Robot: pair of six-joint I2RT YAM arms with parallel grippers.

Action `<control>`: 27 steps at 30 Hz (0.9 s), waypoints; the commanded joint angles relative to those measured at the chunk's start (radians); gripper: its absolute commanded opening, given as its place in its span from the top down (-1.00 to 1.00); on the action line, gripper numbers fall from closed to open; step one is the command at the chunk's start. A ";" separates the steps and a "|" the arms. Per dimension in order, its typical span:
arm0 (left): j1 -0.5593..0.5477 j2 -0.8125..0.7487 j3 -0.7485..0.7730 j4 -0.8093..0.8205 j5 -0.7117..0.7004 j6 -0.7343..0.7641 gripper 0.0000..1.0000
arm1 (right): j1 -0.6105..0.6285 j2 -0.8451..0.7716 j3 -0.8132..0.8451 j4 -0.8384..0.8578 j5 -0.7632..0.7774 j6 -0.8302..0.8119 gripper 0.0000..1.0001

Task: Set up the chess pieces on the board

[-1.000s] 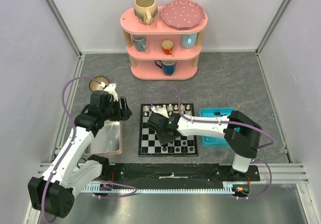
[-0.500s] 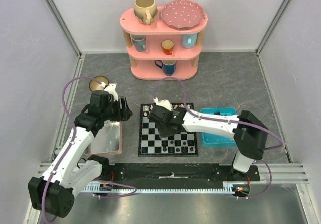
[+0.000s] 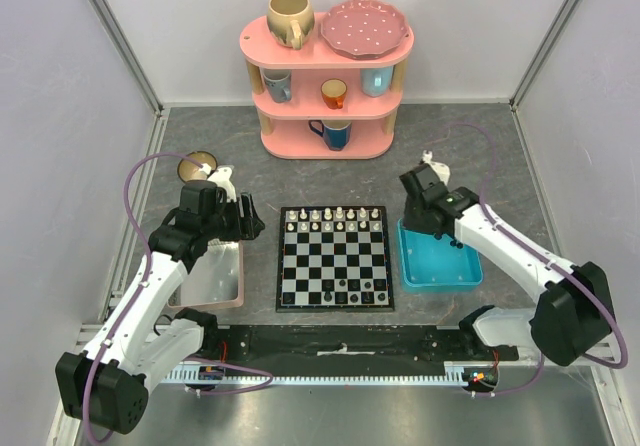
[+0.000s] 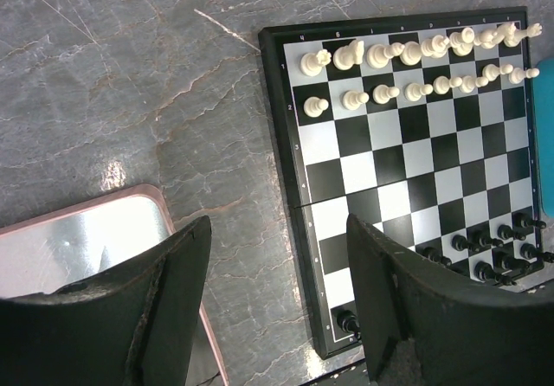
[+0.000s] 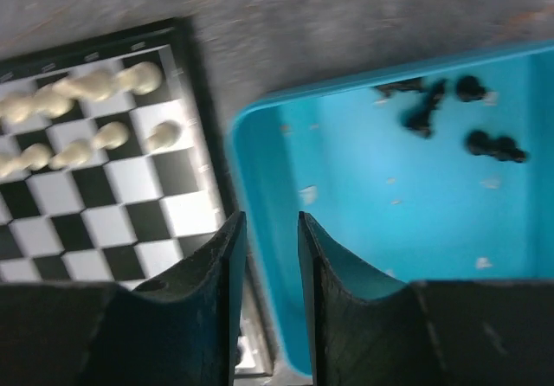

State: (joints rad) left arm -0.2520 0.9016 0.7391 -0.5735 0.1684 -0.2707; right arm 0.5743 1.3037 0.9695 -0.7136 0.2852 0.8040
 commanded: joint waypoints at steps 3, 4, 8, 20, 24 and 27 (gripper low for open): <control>0.005 -0.001 0.011 0.031 0.034 0.005 -0.41 | -0.210 -0.015 -0.075 0.025 -0.021 -0.100 0.28; 0.005 0.000 0.011 0.031 0.036 0.007 -0.41 | -0.232 -0.011 -0.089 0.029 -0.024 -0.103 0.30; 0.005 0.000 0.009 0.031 0.040 0.007 -0.41 | -0.327 -0.004 -0.121 0.039 -0.020 -0.117 0.33; 0.005 0.000 0.008 0.035 0.051 0.008 -0.41 | -0.530 0.002 -0.216 0.117 -0.083 -0.155 0.41; 0.005 -0.001 0.008 0.035 0.051 0.008 -0.41 | -0.545 0.023 -0.221 0.138 -0.096 -0.160 0.42; 0.005 0.000 0.008 0.034 0.051 0.010 -0.41 | -0.548 0.037 -0.221 0.154 -0.107 -0.166 0.41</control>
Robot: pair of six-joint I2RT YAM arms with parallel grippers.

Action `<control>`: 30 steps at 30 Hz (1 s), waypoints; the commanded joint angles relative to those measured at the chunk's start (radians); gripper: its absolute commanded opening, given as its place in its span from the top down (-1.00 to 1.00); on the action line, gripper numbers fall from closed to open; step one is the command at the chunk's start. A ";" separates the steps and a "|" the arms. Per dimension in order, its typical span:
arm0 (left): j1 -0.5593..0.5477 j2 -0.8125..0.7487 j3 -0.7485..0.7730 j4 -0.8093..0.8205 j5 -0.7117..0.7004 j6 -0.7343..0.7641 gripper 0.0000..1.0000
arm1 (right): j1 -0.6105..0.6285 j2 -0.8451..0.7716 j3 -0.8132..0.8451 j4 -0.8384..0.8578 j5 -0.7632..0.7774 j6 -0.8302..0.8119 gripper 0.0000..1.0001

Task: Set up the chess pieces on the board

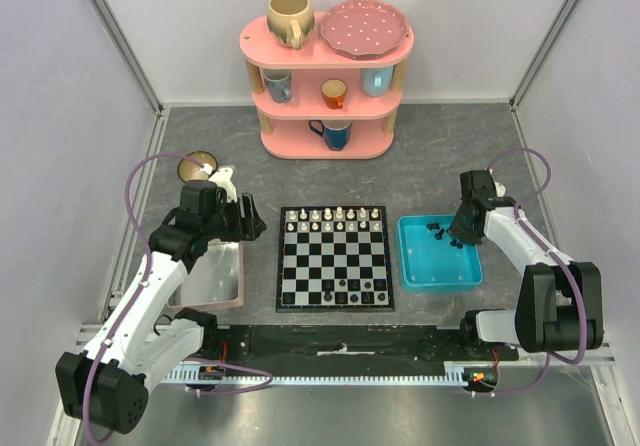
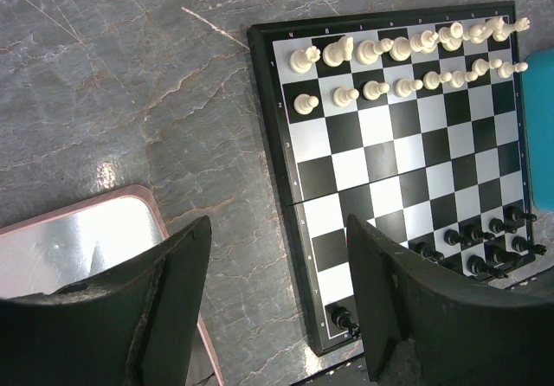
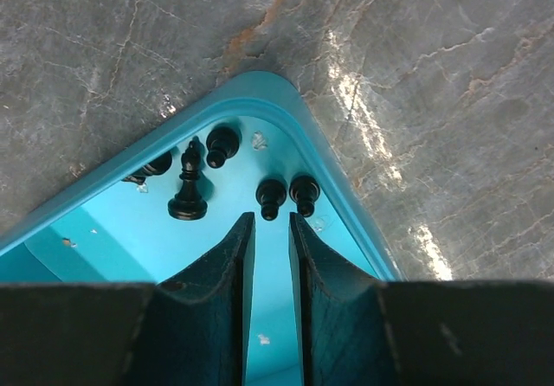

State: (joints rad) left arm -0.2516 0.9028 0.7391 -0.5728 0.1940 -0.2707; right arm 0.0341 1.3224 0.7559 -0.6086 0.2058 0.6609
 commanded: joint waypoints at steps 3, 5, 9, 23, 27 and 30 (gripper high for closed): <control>0.005 -0.002 0.008 0.034 0.025 0.010 -0.41 | -0.011 0.034 -0.007 0.058 -0.032 -0.023 0.40; 0.005 -0.002 0.008 0.034 0.024 0.010 -0.41 | -0.013 0.040 -0.007 0.067 -0.036 -0.023 0.41; 0.005 0.001 0.008 0.034 0.025 0.010 -0.41 | -0.019 0.054 -0.007 0.082 -0.036 -0.026 0.41; 0.005 0.002 0.008 0.034 0.025 0.010 -0.41 | -0.028 0.081 -0.020 0.102 -0.032 -0.043 0.62; 0.005 0.002 0.009 0.034 0.025 0.010 -0.41 | -0.028 0.072 -0.020 0.099 -0.037 -0.046 0.71; 0.005 0.002 0.008 0.034 0.025 0.010 -0.41 | -0.028 0.049 -0.012 0.080 -0.043 -0.044 0.76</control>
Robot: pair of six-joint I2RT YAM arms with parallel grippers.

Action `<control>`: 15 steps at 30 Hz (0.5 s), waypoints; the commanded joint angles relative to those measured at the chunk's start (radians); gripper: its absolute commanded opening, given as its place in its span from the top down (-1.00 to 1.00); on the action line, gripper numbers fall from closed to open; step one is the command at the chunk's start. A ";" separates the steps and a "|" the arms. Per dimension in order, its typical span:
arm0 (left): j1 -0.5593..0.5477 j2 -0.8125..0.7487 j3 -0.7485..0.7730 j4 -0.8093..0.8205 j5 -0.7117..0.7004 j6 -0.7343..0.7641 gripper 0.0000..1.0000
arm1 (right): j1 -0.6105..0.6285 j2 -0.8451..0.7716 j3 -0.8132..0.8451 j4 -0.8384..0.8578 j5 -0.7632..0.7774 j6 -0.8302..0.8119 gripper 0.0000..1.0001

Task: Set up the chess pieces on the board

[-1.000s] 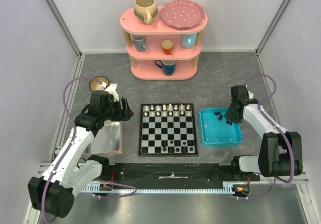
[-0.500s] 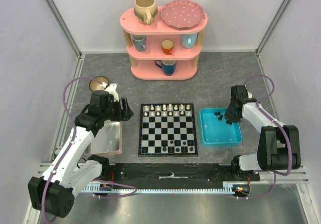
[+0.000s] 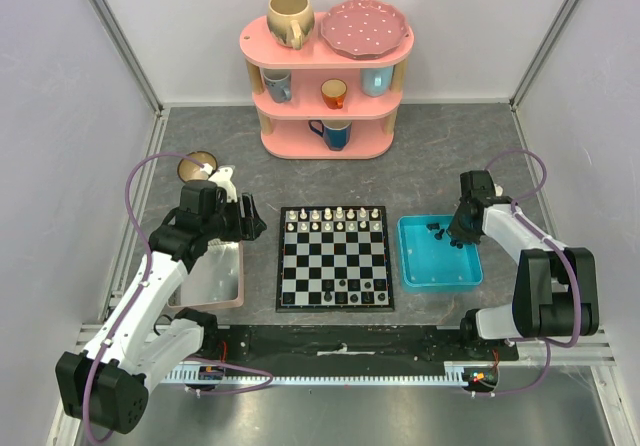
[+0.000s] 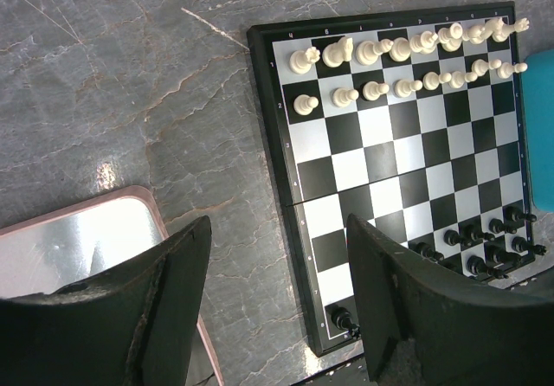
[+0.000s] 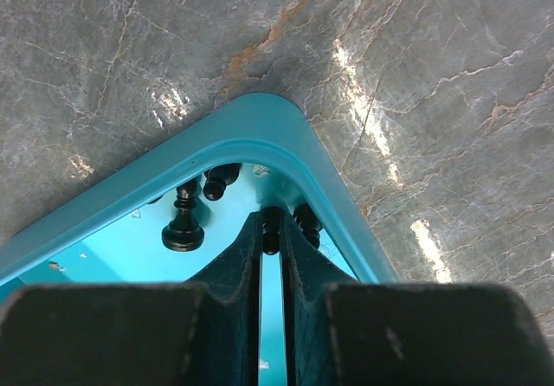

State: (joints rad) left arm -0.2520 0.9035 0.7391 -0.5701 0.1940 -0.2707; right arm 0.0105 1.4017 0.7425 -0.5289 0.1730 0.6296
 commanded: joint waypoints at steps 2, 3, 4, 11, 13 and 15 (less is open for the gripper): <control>0.005 0.002 0.009 0.032 0.027 0.010 -0.41 | -0.006 -0.059 0.012 -0.016 -0.012 -0.014 0.80; 0.005 0.000 0.008 0.032 0.028 0.010 -0.41 | -0.006 -0.072 0.017 -0.035 -0.013 -0.014 0.81; 0.005 0.002 0.008 0.033 0.028 0.010 -0.41 | -0.004 -0.098 0.023 -0.046 -0.018 -0.016 0.82; 0.005 0.003 0.008 0.032 0.030 0.010 -0.41 | 0.002 -0.208 0.113 -0.149 -0.069 -0.028 0.84; 0.005 0.005 0.008 0.032 0.035 0.010 -0.41 | 0.012 -0.233 0.148 -0.177 -0.079 -0.027 0.84; 0.007 0.006 0.008 0.033 0.038 0.011 -0.41 | 0.055 -0.240 0.172 -0.201 -0.084 -0.015 0.85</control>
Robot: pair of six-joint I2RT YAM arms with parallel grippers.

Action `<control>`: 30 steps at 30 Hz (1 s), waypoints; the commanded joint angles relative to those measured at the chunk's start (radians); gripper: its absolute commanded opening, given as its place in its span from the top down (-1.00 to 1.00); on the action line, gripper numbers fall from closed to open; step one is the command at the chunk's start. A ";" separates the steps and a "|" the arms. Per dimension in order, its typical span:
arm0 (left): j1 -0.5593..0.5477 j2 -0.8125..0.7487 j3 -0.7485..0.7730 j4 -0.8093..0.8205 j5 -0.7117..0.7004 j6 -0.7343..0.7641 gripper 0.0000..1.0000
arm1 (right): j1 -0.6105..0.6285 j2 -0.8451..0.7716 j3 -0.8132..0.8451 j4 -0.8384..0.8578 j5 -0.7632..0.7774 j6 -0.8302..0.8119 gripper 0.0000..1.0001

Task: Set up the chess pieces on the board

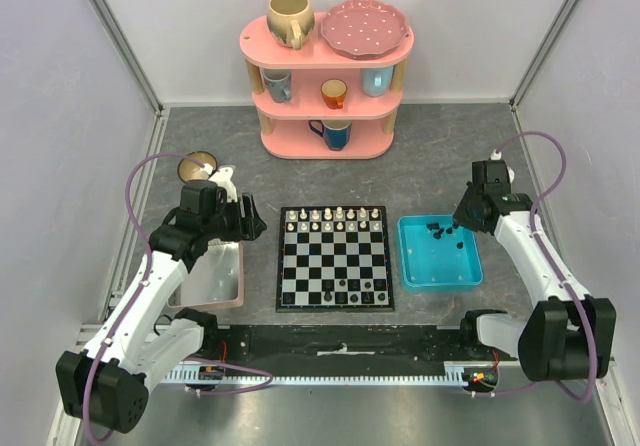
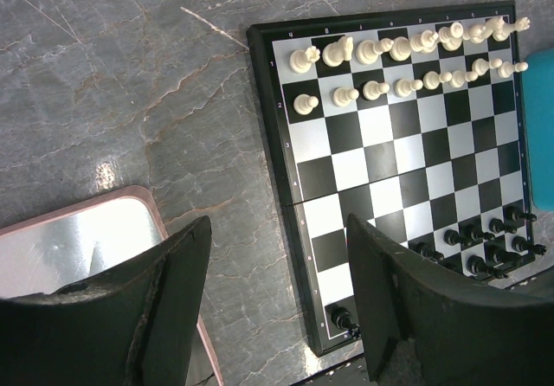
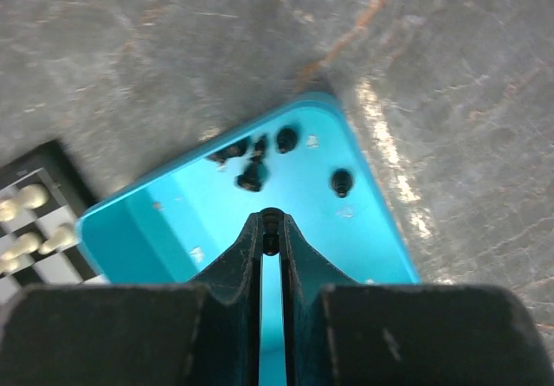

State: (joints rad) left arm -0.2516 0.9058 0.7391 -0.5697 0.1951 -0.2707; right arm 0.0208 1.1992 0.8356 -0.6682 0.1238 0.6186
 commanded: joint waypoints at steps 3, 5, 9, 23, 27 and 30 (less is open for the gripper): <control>0.005 0.002 0.008 0.031 0.038 0.011 -0.41 | 0.135 -0.024 0.132 -0.088 -0.024 0.019 0.85; 0.005 0.004 0.008 0.034 0.041 0.011 -0.41 | 0.232 0.000 0.169 -0.093 -0.012 0.053 0.86; 0.005 0.007 0.008 0.034 0.040 0.013 -0.41 | 0.387 0.078 0.230 -0.088 0.007 0.102 0.87; 0.005 0.021 0.008 0.030 0.046 0.016 -0.41 | 0.909 0.453 0.551 -0.056 0.005 0.168 0.85; 0.005 0.025 0.006 0.030 0.049 0.018 -0.41 | 0.993 0.552 0.611 -0.070 0.016 0.171 0.85; 0.003 0.028 0.006 0.027 0.052 0.018 -0.41 | 1.038 0.577 0.602 -0.070 0.031 0.193 0.85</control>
State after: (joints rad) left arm -0.2520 0.9295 0.7391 -0.5694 0.2199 -0.2703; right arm 1.0214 1.7500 1.4055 -0.7200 0.1287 0.7734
